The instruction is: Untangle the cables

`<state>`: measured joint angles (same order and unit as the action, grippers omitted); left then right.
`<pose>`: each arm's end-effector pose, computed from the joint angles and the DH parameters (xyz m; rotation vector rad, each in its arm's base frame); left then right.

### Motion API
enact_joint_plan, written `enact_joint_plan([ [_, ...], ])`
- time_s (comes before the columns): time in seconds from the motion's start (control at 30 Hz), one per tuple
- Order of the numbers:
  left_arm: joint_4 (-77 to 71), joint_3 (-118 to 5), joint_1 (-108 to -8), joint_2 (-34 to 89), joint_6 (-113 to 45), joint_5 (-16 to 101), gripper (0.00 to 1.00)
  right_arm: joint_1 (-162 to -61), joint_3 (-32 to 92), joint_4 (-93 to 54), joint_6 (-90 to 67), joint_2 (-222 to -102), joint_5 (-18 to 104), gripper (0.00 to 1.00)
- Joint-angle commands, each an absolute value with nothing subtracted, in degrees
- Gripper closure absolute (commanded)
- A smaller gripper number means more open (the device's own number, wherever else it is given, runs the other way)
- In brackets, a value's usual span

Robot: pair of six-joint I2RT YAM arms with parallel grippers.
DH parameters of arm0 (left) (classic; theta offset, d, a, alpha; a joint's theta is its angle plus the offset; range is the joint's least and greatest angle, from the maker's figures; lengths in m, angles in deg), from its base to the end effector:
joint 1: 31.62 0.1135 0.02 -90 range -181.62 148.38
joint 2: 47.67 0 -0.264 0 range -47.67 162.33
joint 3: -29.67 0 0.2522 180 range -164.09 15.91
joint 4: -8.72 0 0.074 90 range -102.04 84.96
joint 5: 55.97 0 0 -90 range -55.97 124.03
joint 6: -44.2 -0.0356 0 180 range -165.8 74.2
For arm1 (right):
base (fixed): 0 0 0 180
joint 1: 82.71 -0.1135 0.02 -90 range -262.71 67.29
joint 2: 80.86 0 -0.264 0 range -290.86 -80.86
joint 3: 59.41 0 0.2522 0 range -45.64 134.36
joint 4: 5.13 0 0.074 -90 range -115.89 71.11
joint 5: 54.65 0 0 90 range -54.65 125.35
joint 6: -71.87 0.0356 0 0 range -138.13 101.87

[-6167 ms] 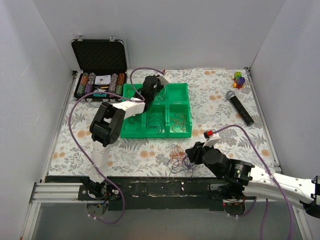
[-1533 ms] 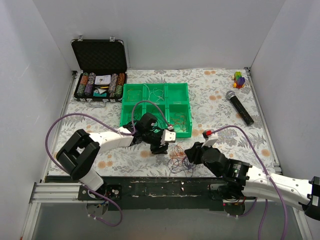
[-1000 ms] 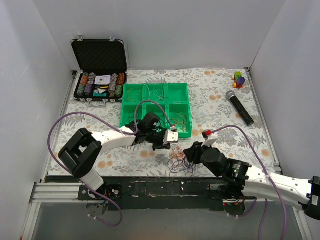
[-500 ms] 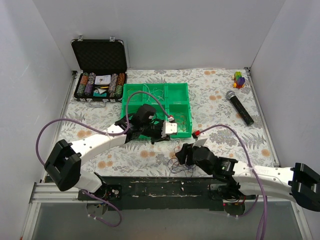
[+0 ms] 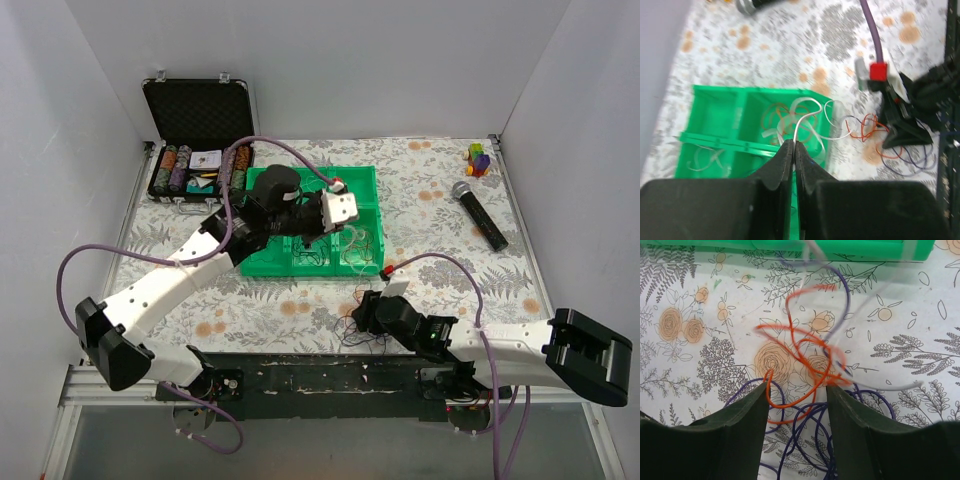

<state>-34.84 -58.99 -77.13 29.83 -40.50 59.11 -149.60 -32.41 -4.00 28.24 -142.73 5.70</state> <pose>0.1995 -0.2246 0.3631 1.0194 1.9942 -0.9710 0.0907 0.1676 0.1438 -0.0823 2.1378 0.6374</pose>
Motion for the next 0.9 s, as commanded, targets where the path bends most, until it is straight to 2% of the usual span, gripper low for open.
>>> enact_joint_plan([
  [0.0, -39.7, -67.9, -77.2, 27.6, -40.1, 53.1, 1.0, -149.6, -33.6, -6.8, 31.7, -145.1, 6.6, 0.45],
  [0.13, -30.6, -70.5, -77.2, 25.8, -42.2, 42.9, 1.0, -149.6, -34.4, -7.6, 33.9, -146.5, 7.7, 0.52],
  [0.37, -1.0, -69.6, -75.8, 25.6, -47.8, 25.3, 1.0, -149.7, -36.1, -8.1, 34.6, -144.8, 8.3, 0.61],
  [0.63, 14.4, -77.1, -72.8, 29.1, -46.2, 22.3, 1.0, -149.6, -38.0, -8.3, 36.6, -145.3, 9.5, 0.72],
  [0.73, 13.1, -82.2, -72.8, 30.7, -46.6, 24.2, 1.0, -149.6, -39.1, -7.6, 37.2, -145.0, 9.7, 0.78],
  [0.87, 15.4, -82.9, -72.8, 30.5, -47.4, 26.2, 1.0, -149.6, -39.8, -7.5, 37.8, -144.7, 9.7, 0.85],
])
